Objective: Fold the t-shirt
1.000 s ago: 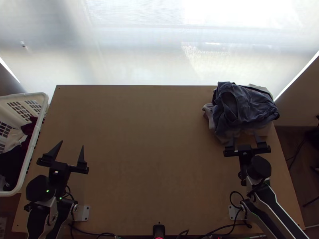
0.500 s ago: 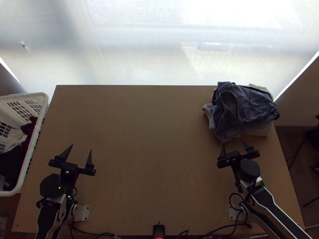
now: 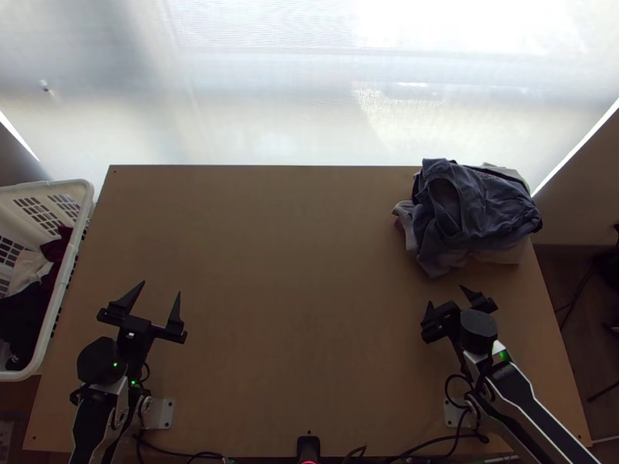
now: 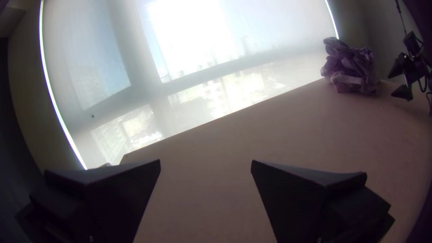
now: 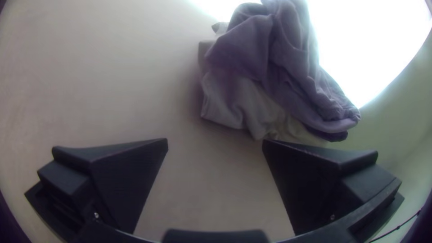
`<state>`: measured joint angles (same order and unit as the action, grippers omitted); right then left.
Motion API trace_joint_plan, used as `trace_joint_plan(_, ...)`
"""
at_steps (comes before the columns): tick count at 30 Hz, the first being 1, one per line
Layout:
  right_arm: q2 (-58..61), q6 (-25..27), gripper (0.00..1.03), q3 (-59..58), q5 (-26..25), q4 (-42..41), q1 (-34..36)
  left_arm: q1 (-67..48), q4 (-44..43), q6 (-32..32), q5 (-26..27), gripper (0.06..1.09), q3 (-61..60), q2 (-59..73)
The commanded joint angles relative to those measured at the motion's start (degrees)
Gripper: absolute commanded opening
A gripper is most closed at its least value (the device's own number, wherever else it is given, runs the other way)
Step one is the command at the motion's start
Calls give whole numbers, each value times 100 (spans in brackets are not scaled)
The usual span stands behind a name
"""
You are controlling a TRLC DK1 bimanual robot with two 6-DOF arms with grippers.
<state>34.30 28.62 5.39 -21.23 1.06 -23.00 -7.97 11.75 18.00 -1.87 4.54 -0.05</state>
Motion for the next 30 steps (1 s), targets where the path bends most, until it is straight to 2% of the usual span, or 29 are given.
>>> trace_joint_plan(1, -29, 434, 98, -3, 638, 544, 209, 41, 38, 2, 29, 104, -14, -3)
trace_joint_plan(3, -29, 645, 98, -3, 858, 703, 323, 41, 38, 2, 29, 104, -14, -3)
trace_joint_plan(9, -293, 662, 98, -3, 875, 773, 850, 50, 38, 2, 29, 104, -14, -3)
trace_joint_plan(12, -407, 557, 98, -3, 884, 755, 1246, 50, 38, 2, 29, 104, -14, -3)
trace_joint_plan(15, -855, 240, 98, -11, 875, 878, 1562, 50, 38, 2, 29, 104, -14, -3)
trace_joint_plan(18, -1681, 12, 98, -11, 884, 949, 1949, 50, 38, 2, 29, 104, -14, -3)
trace_joint_plan(24, -3430, -6, 98, -11, 911, 1089, 2599, 50, 38, 2, 29, 104, -14, -3)
trace_joint_plan(30, -3439, -296, 98, -11, 1007, 1063, 2670, 50, 38, 2, 29, 104, -14, -3)
